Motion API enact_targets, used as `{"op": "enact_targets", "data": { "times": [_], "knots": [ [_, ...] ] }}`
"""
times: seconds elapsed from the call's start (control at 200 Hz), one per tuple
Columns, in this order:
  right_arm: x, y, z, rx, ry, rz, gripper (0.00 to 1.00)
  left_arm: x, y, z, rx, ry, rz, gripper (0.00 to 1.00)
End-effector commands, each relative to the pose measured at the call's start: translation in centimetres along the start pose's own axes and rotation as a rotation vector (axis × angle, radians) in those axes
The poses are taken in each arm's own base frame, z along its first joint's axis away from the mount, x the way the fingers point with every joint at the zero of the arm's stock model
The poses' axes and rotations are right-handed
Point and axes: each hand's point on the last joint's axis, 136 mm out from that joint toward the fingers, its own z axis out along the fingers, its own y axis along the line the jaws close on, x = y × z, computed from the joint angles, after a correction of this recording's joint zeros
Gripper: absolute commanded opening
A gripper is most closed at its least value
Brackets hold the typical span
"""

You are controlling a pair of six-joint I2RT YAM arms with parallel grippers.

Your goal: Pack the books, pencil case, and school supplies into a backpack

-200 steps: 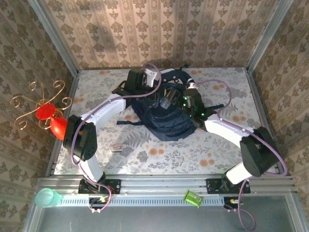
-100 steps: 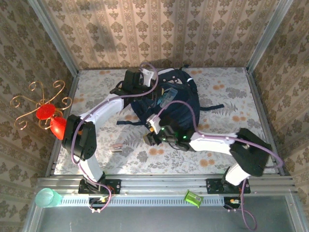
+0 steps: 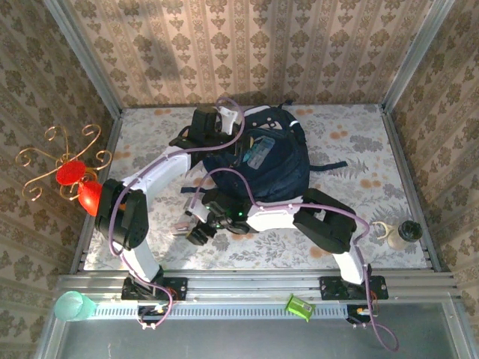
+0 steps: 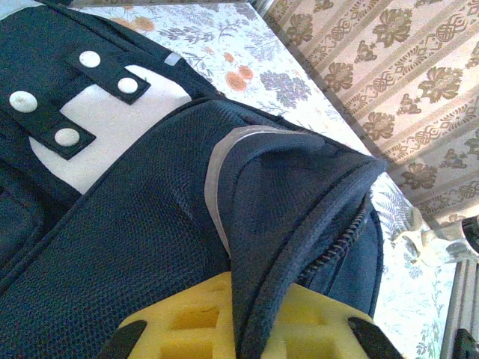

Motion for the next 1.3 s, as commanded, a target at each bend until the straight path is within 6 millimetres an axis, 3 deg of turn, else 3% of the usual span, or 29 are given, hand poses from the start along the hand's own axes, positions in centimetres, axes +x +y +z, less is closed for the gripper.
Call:
{"op": "enact_targets", "data": {
  "times": [0.0,0.315,0.535,0.765,1.005,1.175,1.295],
  "knots": [
    [0.7,1.4,1.7,-0.061,0.05,-0.073,0.83,-4.1,-2.8,-2.6,0.048,-0.121,0.088,0.0],
    [0.9,1.2,5.2,-0.081,0.091,-0.111,0.8,-4.1,-2.8,-2.6,0.047,-0.121,0.092,0.0],
    [0.8,1.3,6.5,-0.102,0.114,-0.116,0.61,-4.0,-2.8,-2.6,0.05,-0.119,0.092,0.0],
    [0.8,1.6,5.8,-0.111,0.126,-0.09,0.34,-4.0,-2.8,-2.7,0.049,-0.117,0.095,0.0],
    [-0.8,1.0,1.8,-0.105,0.037,-0.007,0.33,-3.9,-2.7,-2.6,0.048,-0.114,0.097,0.0],
    [-2.3,-0.2,-4.5,-0.067,-0.068,0.065,0.31,-3.9,-2.4,-2.5,0.043,-0.11,0.095,0.0],
    [-2.6,-2.5,-9.3,-0.019,-0.124,0.153,0.29,-3.9,-2.3,-2.5,0.041,-0.111,0.093,0.0]
  ]
}}
